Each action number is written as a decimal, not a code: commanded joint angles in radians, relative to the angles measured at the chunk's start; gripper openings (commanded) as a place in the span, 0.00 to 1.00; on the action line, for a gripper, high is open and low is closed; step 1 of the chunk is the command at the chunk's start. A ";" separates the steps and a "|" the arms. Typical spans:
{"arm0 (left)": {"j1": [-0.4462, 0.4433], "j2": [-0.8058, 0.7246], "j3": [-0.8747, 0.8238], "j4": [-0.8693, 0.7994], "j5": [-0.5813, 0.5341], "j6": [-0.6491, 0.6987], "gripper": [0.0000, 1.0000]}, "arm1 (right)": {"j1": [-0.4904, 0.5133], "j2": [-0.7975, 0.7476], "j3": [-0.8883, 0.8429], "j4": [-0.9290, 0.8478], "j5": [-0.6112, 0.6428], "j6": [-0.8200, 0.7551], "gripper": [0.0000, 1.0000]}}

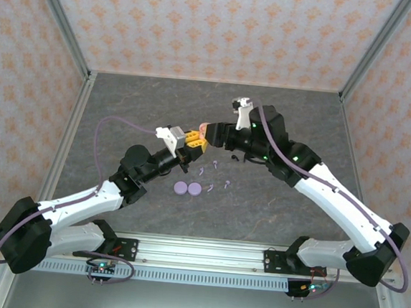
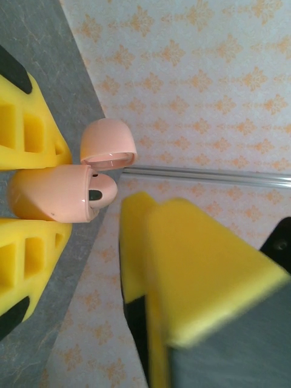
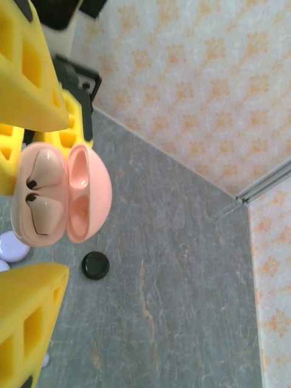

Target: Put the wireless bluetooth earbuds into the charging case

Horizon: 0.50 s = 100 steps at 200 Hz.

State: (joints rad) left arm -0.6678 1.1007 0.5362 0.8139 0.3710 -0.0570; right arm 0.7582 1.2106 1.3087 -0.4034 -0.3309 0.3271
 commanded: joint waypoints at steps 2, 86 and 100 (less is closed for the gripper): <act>-0.007 -0.005 0.030 0.059 0.043 -0.020 0.00 | -0.078 -0.083 -0.017 0.063 -0.131 -0.013 0.73; -0.007 -0.015 0.051 0.067 0.145 -0.042 0.00 | -0.161 -0.032 -0.124 0.221 -0.534 0.053 0.96; -0.007 -0.012 0.050 0.076 0.152 -0.047 0.00 | -0.161 -0.015 -0.124 0.238 -0.558 0.061 0.96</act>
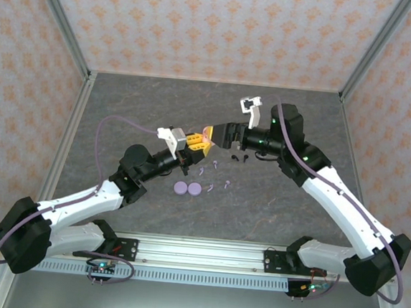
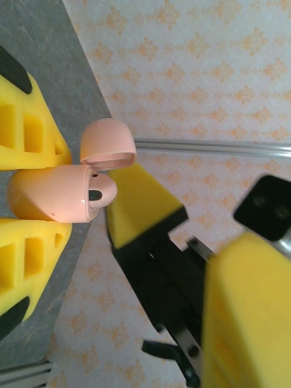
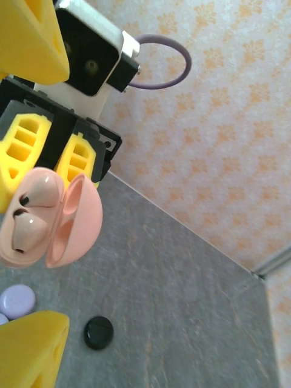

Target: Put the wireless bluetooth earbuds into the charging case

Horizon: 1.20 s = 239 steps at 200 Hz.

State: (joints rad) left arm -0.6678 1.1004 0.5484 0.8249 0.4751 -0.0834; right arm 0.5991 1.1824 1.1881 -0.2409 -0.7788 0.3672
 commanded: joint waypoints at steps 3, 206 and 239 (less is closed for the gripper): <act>-0.007 -0.011 0.038 0.065 0.048 -0.021 0.00 | -0.002 0.020 -0.004 0.082 -0.118 0.025 0.96; -0.006 -0.016 0.033 0.004 -0.004 -0.009 0.00 | -0.004 -0.063 0.030 0.012 -0.016 -0.081 0.79; -0.007 -0.016 0.067 -0.117 -0.109 -0.007 0.00 | -0.007 -0.074 0.069 -0.172 0.309 -0.121 0.79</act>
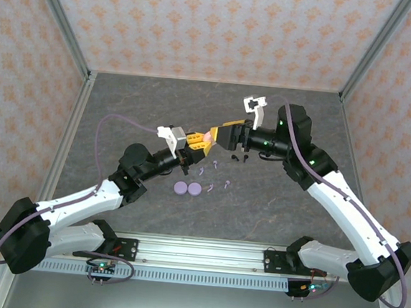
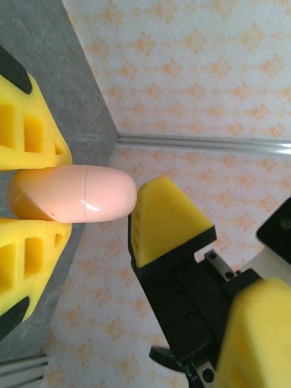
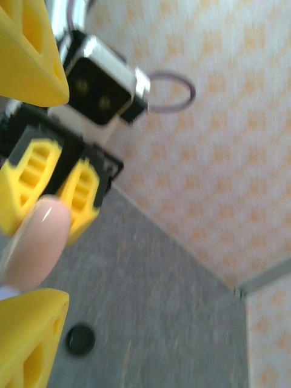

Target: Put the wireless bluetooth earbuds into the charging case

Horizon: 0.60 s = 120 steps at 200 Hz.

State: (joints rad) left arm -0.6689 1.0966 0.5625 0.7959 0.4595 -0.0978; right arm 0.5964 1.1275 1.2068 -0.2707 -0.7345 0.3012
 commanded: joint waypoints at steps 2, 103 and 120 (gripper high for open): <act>-0.005 -0.012 0.058 -0.099 -0.101 0.008 0.00 | -0.005 -0.022 0.049 -0.148 0.280 -0.055 0.79; 0.286 0.370 0.302 -0.437 -0.230 -0.218 0.00 | -0.013 -0.089 -0.048 -0.267 0.626 -0.047 0.90; 0.310 0.454 0.346 -0.442 -0.222 -0.279 0.00 | -0.014 -0.101 -0.060 -0.268 0.637 -0.054 0.91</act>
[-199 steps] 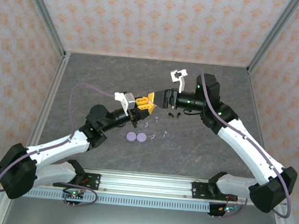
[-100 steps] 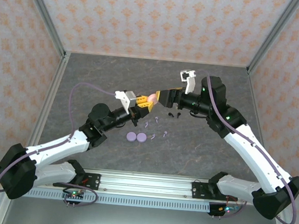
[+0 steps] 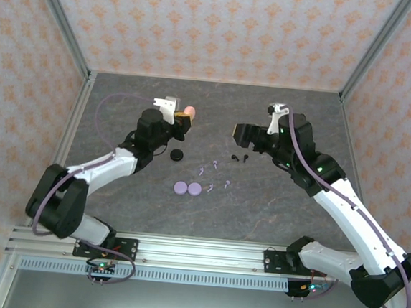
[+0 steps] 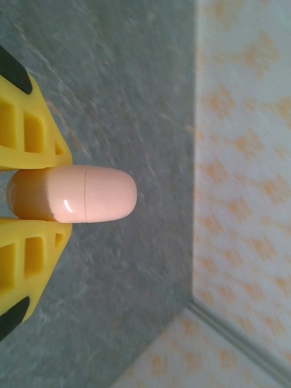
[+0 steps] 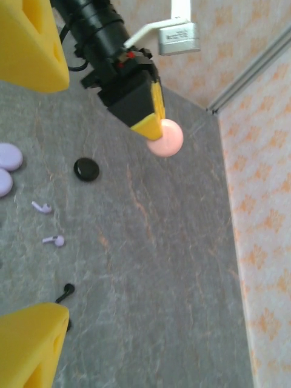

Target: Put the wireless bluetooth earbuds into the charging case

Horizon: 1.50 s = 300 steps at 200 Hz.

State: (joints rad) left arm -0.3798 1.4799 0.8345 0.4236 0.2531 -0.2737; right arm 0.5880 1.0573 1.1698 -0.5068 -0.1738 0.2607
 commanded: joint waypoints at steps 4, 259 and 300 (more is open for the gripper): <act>0.026 0.092 0.086 -0.077 -0.013 -0.116 0.00 | -0.006 -0.034 -0.025 -0.031 0.081 -0.014 0.91; 0.131 0.634 0.470 -0.302 0.245 -0.306 0.47 | -0.031 -0.135 -0.172 0.079 0.038 -0.035 0.99; 0.158 0.540 0.414 -0.293 0.244 -0.294 0.60 | -0.030 -0.127 -0.215 0.100 0.004 -0.064 0.99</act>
State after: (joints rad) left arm -0.2535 2.1071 1.2858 0.1684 0.5182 -0.5938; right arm 0.5617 0.9340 0.9806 -0.4473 -0.1383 0.2123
